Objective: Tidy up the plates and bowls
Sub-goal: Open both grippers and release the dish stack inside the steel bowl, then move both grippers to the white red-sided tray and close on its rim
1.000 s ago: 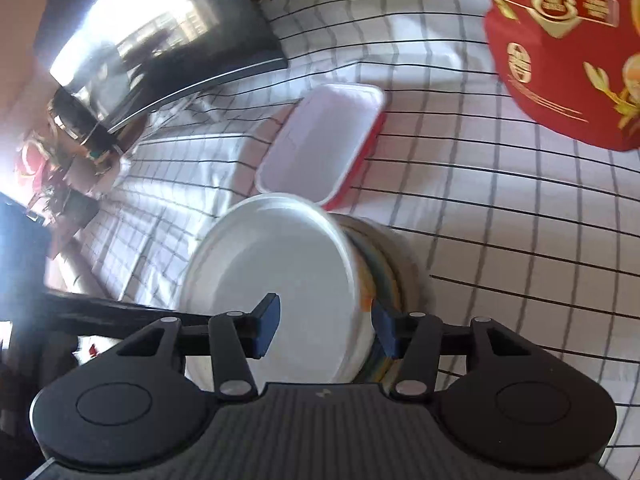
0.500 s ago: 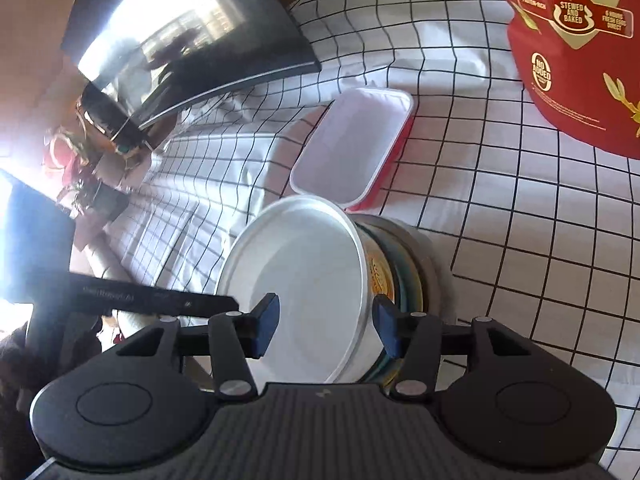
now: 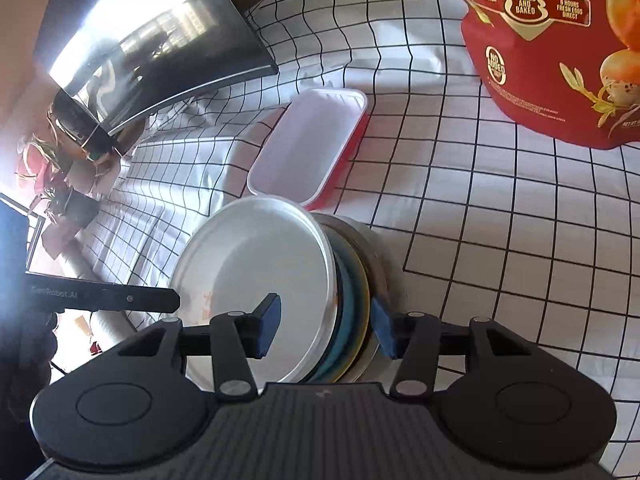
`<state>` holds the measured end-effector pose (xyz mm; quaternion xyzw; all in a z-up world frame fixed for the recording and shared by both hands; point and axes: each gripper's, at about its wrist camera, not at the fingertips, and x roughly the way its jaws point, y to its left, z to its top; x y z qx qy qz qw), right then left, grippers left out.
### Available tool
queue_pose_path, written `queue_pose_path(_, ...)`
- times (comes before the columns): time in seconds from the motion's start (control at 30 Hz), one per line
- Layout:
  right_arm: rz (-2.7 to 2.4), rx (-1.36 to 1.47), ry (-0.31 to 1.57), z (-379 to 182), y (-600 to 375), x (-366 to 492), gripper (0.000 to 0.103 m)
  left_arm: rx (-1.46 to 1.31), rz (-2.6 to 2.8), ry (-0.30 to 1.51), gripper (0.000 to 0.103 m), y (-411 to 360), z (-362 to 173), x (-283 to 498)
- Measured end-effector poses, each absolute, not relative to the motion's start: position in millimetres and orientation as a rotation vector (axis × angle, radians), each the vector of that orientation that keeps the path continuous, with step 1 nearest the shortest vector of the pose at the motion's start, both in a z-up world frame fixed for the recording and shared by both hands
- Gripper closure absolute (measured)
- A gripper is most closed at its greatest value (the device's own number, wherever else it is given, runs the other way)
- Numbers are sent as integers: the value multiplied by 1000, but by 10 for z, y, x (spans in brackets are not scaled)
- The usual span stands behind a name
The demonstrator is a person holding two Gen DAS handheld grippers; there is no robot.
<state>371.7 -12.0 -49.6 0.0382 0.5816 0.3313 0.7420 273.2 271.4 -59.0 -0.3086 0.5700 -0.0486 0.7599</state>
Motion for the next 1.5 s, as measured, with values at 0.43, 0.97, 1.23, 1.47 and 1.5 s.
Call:
queue_pose_path(0.43, 740, 29, 1284, -513, -141, 3628, 52, -607, -198, 1263, 77, 2634, -553, 2650)
queue_pose_path(0.97, 538, -154, 1000, 149, 111, 4287, 21, -509, -13, 1087, 77, 3353, -253, 3706)
queue_pose_path(1.23, 611, 43, 1173, -455, 382, 4944, 19, -382, 53, 1154, 77, 3303, -955, 4488)
queue_pose_path(1.47, 605, 216, 1378, -1182, 435, 5284, 39, -419, 101, 1234, 77, 3306, -1332, 4654)
queue_pose_path(1.5, 605, 218, 1391, -1247, 455, 5288, 39, -452, 72, 1246, 76, 3297, -1365, 4674)
